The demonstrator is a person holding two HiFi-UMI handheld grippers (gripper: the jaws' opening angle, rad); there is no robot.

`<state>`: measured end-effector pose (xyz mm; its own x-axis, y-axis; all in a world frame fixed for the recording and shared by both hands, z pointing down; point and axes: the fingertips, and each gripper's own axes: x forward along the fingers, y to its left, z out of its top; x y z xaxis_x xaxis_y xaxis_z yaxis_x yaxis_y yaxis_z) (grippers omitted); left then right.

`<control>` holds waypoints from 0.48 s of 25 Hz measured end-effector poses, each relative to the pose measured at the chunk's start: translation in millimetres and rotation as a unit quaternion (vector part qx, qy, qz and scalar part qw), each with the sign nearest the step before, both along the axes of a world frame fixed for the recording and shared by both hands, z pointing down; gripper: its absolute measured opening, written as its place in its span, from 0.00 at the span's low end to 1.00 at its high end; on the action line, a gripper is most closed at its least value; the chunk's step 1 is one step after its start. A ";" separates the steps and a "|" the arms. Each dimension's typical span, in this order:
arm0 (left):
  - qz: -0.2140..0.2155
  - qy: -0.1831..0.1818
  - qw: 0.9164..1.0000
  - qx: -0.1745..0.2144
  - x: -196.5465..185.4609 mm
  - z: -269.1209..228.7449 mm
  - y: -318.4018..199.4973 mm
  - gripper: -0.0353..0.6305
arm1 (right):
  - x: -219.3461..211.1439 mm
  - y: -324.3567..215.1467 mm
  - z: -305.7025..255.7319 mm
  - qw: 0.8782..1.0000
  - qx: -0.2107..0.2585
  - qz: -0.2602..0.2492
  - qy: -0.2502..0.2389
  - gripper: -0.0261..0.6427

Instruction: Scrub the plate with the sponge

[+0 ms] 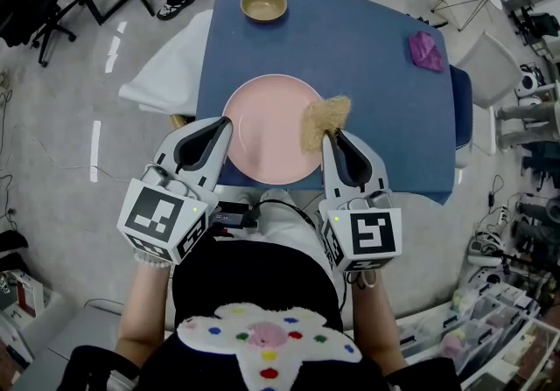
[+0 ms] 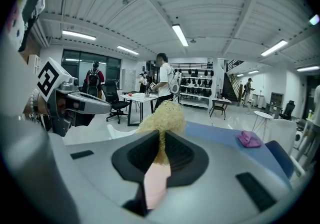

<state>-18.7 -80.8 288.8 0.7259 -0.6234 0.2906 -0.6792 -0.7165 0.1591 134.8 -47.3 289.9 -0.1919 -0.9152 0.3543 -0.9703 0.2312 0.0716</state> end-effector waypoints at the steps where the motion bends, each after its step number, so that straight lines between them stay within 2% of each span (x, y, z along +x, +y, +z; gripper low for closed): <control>1: 0.001 0.000 1.000 -0.001 0.4 0.4 0.2 0.07 | -0.5 0.0 0.1 1.000 0.000 -0.001 0.001 0.11; 12: 0.006 0.001 1.000 -0.002 2.4 0.7 4.4 0.07 | -1.5 6.3 -0.4 1.000 -0.001 0.001 0.009 0.11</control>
<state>-16.2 -76.4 289.6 0.7341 -0.6132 0.2916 -0.6699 -0.7244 0.1630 133.3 -41.0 289.5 -0.1843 -0.9151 0.3587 -0.9693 0.2296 0.0879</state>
